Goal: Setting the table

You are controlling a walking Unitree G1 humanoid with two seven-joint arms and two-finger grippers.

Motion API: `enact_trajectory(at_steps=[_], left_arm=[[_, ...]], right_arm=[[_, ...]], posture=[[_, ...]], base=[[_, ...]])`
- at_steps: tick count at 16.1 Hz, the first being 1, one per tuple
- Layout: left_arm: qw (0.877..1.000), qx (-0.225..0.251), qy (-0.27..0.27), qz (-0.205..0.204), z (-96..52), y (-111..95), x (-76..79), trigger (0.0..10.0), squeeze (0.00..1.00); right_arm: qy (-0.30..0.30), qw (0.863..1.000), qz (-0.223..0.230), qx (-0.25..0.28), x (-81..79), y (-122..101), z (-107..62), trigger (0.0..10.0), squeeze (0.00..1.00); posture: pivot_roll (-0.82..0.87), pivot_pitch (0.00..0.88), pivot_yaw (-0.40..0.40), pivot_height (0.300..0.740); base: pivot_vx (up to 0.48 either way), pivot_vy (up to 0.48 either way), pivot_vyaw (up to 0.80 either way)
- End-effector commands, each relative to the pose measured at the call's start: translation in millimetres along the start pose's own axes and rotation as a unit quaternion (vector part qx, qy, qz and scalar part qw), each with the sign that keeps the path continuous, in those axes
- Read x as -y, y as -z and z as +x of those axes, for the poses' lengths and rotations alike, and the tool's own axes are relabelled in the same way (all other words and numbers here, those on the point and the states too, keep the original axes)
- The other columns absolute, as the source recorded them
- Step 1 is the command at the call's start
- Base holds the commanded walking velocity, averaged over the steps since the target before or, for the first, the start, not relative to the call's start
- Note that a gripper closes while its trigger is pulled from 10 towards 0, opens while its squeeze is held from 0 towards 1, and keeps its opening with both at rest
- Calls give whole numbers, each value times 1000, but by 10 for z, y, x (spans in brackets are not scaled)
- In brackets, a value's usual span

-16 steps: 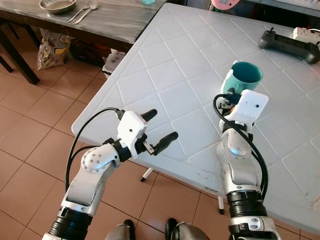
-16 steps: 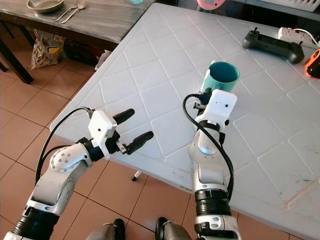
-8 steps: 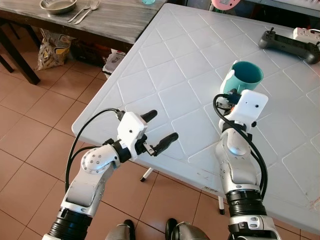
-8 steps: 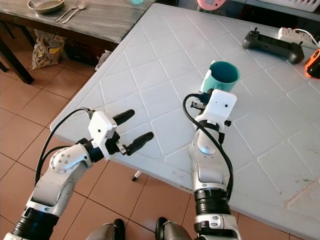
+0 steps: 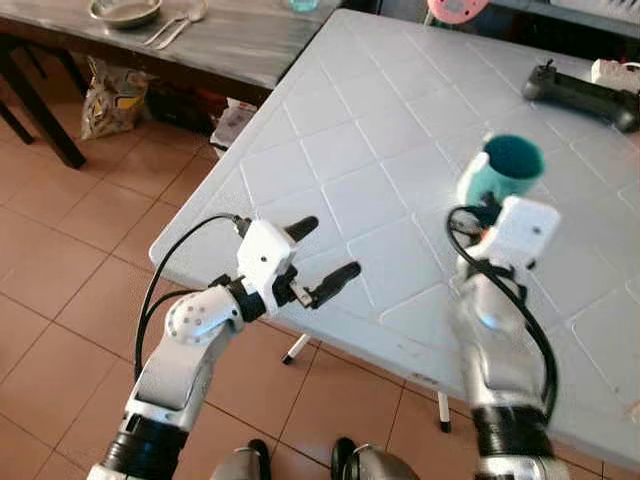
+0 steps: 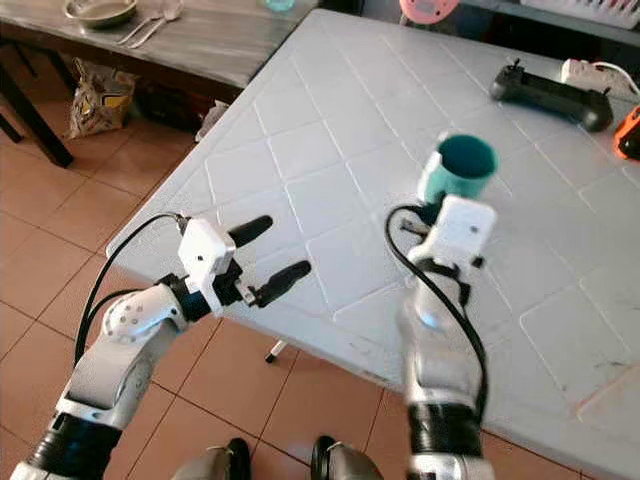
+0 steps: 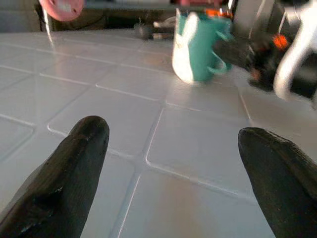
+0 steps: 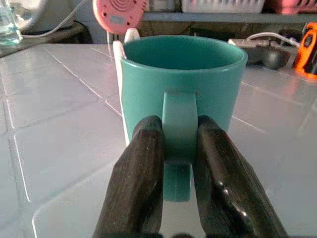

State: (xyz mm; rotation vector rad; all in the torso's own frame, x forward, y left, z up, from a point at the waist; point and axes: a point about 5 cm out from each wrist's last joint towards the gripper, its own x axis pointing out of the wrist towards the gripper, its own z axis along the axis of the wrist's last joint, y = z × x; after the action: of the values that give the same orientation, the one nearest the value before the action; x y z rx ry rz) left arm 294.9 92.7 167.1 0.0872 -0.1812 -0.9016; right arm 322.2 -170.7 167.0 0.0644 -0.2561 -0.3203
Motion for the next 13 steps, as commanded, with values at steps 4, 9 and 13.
enact_trajectory(at_steps=[4,9,13], left_arm=[[999,31,-18,-27,59,-118,-23,10000,0],[992,24,-126,-19,54,-94,-218,10000,0],[956,-7,-293,6,-136,-87,-561,10000,0]], right_arm=[[14,1000,-15,-7,272,24,-144,0,0],[-14,999,-39,-4,343,-60,-308,2235,0],[-68,995,-64,28,287,-347,-509,10000,0]], posture=[[124,149,-70,740],[112,146,-71,740],[118,147,-58,740]], base=[[0,0,0],[0,0,0],[0,0,0]])
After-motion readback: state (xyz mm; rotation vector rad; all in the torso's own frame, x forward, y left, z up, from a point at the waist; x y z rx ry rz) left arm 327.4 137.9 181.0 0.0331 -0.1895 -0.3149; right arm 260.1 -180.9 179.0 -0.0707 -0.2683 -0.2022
